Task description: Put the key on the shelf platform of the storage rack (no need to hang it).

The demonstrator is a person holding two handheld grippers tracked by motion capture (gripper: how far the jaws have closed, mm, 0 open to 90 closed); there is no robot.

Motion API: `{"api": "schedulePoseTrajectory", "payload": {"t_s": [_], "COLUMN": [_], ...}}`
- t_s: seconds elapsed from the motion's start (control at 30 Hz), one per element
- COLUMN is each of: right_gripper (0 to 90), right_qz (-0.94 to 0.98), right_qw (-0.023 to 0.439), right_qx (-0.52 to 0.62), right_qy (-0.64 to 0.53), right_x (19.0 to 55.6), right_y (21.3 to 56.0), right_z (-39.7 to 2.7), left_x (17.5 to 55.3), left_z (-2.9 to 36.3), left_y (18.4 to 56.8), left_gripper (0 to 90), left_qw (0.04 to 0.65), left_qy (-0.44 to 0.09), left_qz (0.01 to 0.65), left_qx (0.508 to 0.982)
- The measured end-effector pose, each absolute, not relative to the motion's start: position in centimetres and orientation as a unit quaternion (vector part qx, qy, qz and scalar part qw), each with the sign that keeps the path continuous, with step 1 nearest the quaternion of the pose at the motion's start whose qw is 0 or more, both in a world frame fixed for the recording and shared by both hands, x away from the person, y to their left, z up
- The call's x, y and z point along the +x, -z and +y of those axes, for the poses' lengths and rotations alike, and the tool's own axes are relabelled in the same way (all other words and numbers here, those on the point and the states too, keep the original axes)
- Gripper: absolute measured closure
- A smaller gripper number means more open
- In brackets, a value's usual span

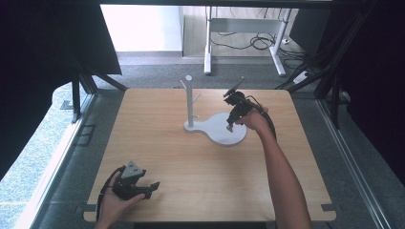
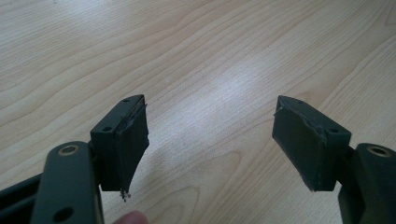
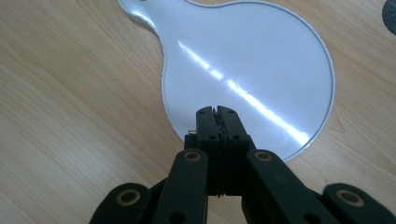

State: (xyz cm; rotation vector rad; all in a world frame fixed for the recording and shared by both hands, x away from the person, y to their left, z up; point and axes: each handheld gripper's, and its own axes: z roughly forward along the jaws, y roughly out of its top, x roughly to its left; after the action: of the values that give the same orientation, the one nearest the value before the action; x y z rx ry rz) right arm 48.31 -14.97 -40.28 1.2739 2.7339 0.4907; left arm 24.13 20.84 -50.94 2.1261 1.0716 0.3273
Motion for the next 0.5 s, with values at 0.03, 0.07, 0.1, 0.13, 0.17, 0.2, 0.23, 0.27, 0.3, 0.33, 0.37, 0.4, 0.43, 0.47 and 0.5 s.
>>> {"api": "schedulePoseTrajectory", "payload": {"t_s": [0.03,0.07,0.1,0.13,0.17,0.2,0.23,0.27,0.3,0.33,0.37,0.4,0.43,0.47,0.5], "right_gripper": [89.8,89.8,89.8,89.8,89.8,89.8,89.8,89.8,89.8,89.8,89.8,89.8,89.8,89.8,89.8], "right_qz": [0.894,0.894,0.894,0.893,0.892,0.893,0.893,0.893,0.893,0.892,0.893,0.893,0.894,0.894,0.894], "right_qw": [0.043,0.043,0.043,0.043,0.042,0.046,0.046,0.044,0.045,0.047,0.049,0.049,0.049,0.049,0.049], "right_qx": [0.415,0.416,0.416,0.419,0.421,0.419,0.419,0.419,0.42,0.421,0.421,0.42,0.42,0.419,0.42], "right_qy": [-0.161,-0.161,-0.16,-0.158,-0.158,-0.158,-0.158,-0.159,-0.158,-0.156,-0.154,-0.151,-0.149,-0.148,-0.148], "right_x": [48.5,48.6,48.8,48.9,49.0,49.1,49.3,49.4,49.6,49.7,49.8,49.9,50.0,50.1,50.2], "right_y": [40.4,40.5,40.6,40.7,40.8,41.0,41.1,41.2,41.4,41.5,41.6,41.8,41.9,42.0,42.0], "right_z": [-14.9,-14.8,-14.6,-14.5,-14.3,-14.2,-14.1,-14.0,-13.9,-13.8,-13.6,-13.5,-13.4,-13.3,-13.3], "left_x": [24.1,24.1,24.1,24.1,24.1,24.1,24.1,24.1,24.1,24.1,24.1,24.1,24.1,24.1,24.1], "left_z": [20.8,20.9,20.9,20.9,20.8,20.9,20.9,20.9,20.9,20.9,21.0,21.0,21.0,21.0,21.1], "left_y": [50.9,50.9,50.9,50.9,50.9,50.9,50.9,51.0,51.0,51.0,50.9,50.9,50.9,50.9,50.9], "left_gripper": [27.0,27.1,27.1,27.1,27.1,27.1,27.1,27.1,27.1,27.1,27.1,27.1,27.1,27.1,27.1], "left_qw": [0.361,0.361,0.36,0.361,0.362,0.362,0.361,0.361,0.361,0.361,0.362,0.362,0.362,0.363,0.363], "left_qy": [-0.127,-0.127,-0.127,-0.126,-0.126,-0.125,-0.125,-0.126,-0.126,-0.126,-0.126,-0.127,-0.127,-0.127,-0.128], "left_qz": [0.416,0.416,0.416,0.416,0.419,0.419,0.419,0.42,0.42,0.419,0.419,0.419,0.42,0.42,0.42], "left_qx": [0.825,0.825,0.826,0.825,0.823,0.823,0.823,0.823,0.823,0.823,0.823,0.823,0.822,0.822,0.822]}}
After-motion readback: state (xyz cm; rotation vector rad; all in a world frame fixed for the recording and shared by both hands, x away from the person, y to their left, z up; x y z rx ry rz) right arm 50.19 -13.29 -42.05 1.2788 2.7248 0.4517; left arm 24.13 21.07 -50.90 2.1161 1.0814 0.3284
